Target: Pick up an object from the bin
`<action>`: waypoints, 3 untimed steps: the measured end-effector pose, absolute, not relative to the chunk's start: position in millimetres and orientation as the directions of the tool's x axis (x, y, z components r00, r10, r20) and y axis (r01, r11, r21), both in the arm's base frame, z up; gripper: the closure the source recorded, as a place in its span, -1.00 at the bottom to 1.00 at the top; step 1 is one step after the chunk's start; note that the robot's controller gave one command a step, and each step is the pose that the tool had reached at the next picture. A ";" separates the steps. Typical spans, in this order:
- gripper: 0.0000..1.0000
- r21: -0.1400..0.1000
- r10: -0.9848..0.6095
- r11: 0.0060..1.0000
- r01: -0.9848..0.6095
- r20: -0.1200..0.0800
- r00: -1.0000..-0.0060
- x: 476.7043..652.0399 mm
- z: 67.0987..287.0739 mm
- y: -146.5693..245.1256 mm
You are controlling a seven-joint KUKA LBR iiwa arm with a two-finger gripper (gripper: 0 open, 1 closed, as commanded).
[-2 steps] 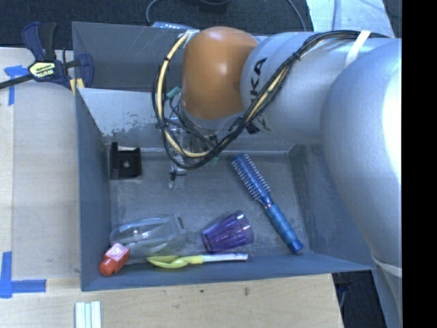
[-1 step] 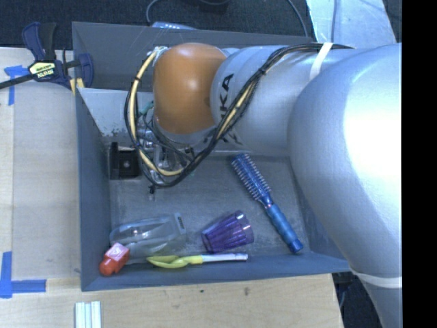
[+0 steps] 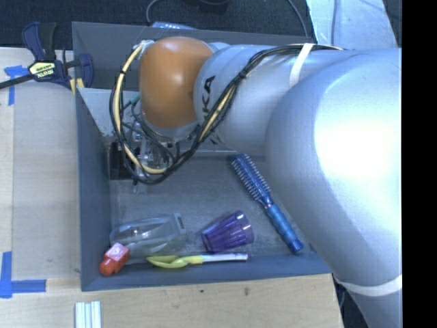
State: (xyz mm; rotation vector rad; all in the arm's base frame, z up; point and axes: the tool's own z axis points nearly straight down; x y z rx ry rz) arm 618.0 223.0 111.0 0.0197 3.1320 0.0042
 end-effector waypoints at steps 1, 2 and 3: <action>-1.00 0.001 -0.092 0.996 -0.092 -0.007 -0.996 621.4 81.7 215.4; -1.00 0.003 -0.024 1.000 -0.024 -0.008 -1.000 620.7 66.9 208.3; 1.00 0.004 0.046 0.999 0.045 -0.013 -0.999 629.2 71.8 195.5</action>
Offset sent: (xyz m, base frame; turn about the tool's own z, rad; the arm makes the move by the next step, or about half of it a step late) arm 0.0019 -0.0181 -0.0392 0.0066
